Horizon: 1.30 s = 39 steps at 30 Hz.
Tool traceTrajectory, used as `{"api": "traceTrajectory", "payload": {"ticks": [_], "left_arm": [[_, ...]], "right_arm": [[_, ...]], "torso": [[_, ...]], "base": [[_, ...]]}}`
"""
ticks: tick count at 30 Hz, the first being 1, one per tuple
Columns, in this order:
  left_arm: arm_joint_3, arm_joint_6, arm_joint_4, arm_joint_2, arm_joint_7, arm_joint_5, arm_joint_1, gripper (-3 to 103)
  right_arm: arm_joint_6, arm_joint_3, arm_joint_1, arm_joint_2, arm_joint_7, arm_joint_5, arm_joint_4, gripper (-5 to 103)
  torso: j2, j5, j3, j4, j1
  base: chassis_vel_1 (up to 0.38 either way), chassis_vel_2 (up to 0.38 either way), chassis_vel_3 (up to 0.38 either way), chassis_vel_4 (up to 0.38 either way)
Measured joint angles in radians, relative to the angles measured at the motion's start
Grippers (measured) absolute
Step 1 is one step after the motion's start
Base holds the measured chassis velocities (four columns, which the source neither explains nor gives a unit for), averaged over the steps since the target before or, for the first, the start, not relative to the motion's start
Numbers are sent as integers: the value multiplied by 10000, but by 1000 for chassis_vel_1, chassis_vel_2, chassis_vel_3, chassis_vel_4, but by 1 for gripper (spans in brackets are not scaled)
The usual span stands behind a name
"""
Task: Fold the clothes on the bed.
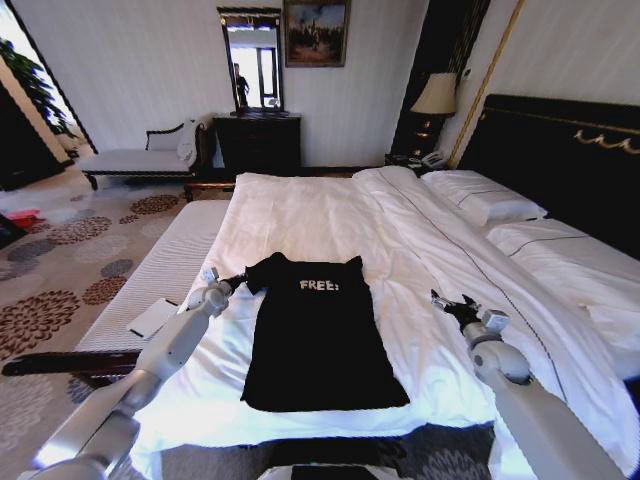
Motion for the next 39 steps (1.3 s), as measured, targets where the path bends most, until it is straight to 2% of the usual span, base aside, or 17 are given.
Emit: {"api": "traceTrajectory", "payload": {"ticks": [4, 9, 15, 24, 33, 39], "left_arm": [[229, 191, -1406, 0, -453, -379, -44, 0], [525, 274, -2004, -226, -755, -479, -277, 0], [922, 299, -2123, -438, -878, -450, -461, 0], [1819, 256, -1832, -701, -743, 266, -351, 0], [2527, 209, -1710, -895, -703, 614, -264, 0], [2648, 194, -1392, -1221, -711, 910, -260, 0]], "right_arm": [[3, 8, -10, 2, 0, 0, 54, 100], [3, 87, -90, -12, 0, 3, 148, 100], [5, 254, -217, -40, -24, 7, 187, 100], [55, 310, -253, -53, -82, 23, 153, 100], [93, 187, -66, -44, -123, 21, 6, 100], [126, 192, -109, -21, -170, 7, -19, 100]], "torso": [[0, 0, 0, 0, 0], [1, 2, 0, -5, 0], [1, 1, 0, 0, 0], [1, 0, 0, 2, -1], [1, 1, 0, 0, 0], [1, 0, -1, -2, -1]], "base": [[0, 0, 0, 0], [0, 0, 0, 0], [0, 0, 0, 0], [0, 0, 0, 0], [0, 0, 0, 0], [0, 0, 0, 0]]}}
